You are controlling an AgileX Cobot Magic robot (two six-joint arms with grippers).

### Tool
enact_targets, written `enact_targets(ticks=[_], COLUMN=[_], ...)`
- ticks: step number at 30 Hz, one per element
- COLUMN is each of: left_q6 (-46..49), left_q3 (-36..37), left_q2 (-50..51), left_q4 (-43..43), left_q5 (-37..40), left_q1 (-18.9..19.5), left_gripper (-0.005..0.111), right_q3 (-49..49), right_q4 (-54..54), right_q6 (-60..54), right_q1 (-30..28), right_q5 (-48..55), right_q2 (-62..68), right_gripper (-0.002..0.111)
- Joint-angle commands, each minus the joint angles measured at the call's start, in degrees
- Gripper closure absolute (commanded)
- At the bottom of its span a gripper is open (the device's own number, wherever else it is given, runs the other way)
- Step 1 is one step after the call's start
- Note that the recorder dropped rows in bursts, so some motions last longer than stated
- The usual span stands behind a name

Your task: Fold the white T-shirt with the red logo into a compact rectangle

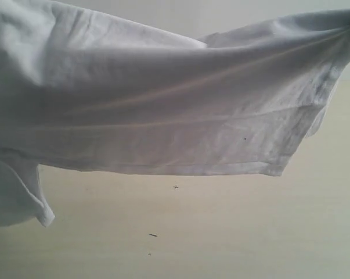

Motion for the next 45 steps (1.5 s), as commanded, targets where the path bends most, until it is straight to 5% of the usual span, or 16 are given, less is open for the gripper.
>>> enact_targets(ticks=[1,11,21,29,33,39,45], left_q6=[-0.6,-0.9,-0.2,9.6,9.7,15.1,17.2], left_q3=[-0.1,-0.1,-0.1,-0.1,0.1,2.4,3.7], left_q2=[1.2,1.9,-4.3,-3.9,1.7,16.0,28.4], left_q4=[1.2,1.5,-1.0,-7.9,-7.5,-9.5,-7.9], left_q5=[3.1,11.7,8.4,5.0,9.3,14.5,1.1], left_q1=[0.1,0.1,0.1,0.1,0.1,0.1,0.1], left_gripper=[0.107,0.107,0.107,0.107,0.107,0.107,0.107], right_q3=[0.0,0.0,0.0,0.0,0.0,0.0,0.0], right_q4=[0.7,-11.0,-9.5,-10.6,-16.3,-16.0,-18.8], right_q6=[3.2,10.9,12.5,15.9,28.6,29.1,25.5], right_q1=[0.1,8.1,9.3,9.3,9.3,9.3,9.3], right_q5=[-0.3,1.7,3.4,2.9,3.6,5.5,-13.1], right_q2=[1.3,1.0,-1.5,-0.5,7.0,21.9,32.7], right_gripper=[0.108,0.108,0.108,0.108,0.108,0.108,0.108])
